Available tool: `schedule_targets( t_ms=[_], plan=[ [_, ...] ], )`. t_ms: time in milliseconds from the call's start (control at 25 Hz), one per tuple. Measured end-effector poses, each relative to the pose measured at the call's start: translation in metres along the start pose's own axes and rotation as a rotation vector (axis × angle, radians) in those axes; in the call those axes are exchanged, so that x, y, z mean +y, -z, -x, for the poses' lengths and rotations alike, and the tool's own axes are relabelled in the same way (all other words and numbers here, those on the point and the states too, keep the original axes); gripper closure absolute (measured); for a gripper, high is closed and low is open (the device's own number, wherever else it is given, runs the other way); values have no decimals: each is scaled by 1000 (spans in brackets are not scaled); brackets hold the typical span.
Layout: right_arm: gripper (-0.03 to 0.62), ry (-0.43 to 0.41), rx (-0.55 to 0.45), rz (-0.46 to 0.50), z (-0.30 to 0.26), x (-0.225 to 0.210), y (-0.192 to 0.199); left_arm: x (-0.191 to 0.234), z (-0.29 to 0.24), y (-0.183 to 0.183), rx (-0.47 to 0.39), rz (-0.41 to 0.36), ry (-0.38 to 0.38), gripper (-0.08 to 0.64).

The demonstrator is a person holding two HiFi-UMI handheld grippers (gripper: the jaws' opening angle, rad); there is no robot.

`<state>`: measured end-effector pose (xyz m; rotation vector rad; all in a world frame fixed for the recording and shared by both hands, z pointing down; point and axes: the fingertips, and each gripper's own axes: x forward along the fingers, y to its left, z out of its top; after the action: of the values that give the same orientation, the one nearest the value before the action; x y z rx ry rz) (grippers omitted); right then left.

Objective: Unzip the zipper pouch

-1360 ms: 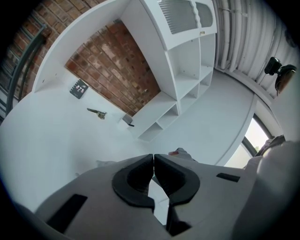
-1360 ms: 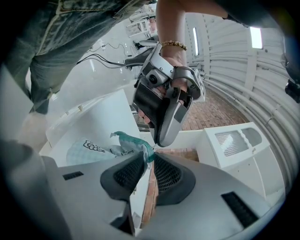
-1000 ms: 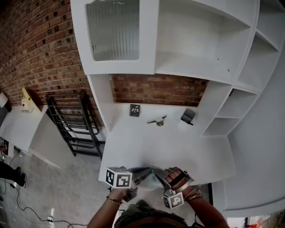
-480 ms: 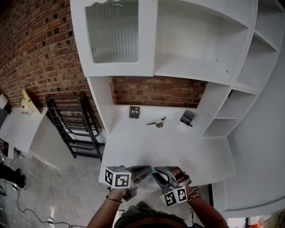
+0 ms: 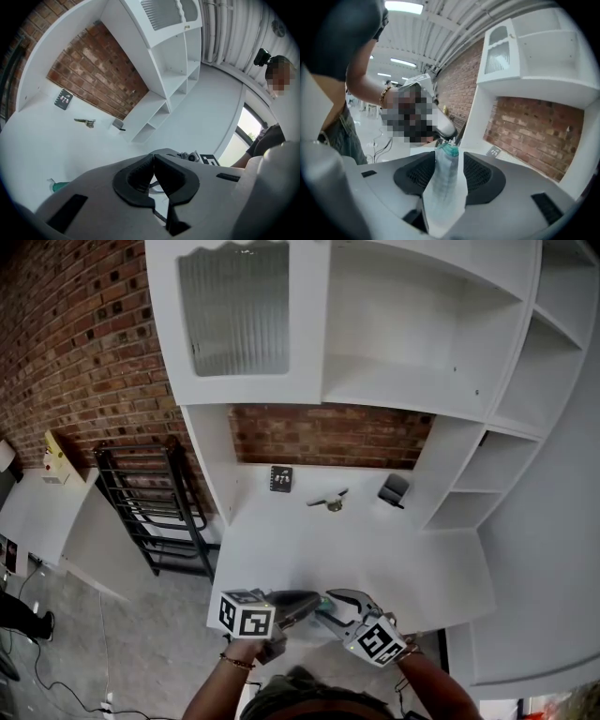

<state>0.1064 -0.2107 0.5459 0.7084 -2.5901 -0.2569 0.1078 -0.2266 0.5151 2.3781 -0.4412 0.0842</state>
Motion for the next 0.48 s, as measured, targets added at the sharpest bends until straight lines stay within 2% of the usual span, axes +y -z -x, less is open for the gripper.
schedule_targets(
  t_ms=[120,200,400,480],
  plan=[
    [403,-60,-50,-155,-2,-3,0,-2,-1,1,12,-6,13,555],
    [405,-95,-58,-222,-3,-4,1,-3,-2,1,20,-11,17,555],
    [489,-143,-53,-255,-1,0,-1,-4,-2,3,28,3,23,555],
    [495,-147,-55,-263,-2,1,-1,-2,-1,4,27,12,26,555]
  ],
)
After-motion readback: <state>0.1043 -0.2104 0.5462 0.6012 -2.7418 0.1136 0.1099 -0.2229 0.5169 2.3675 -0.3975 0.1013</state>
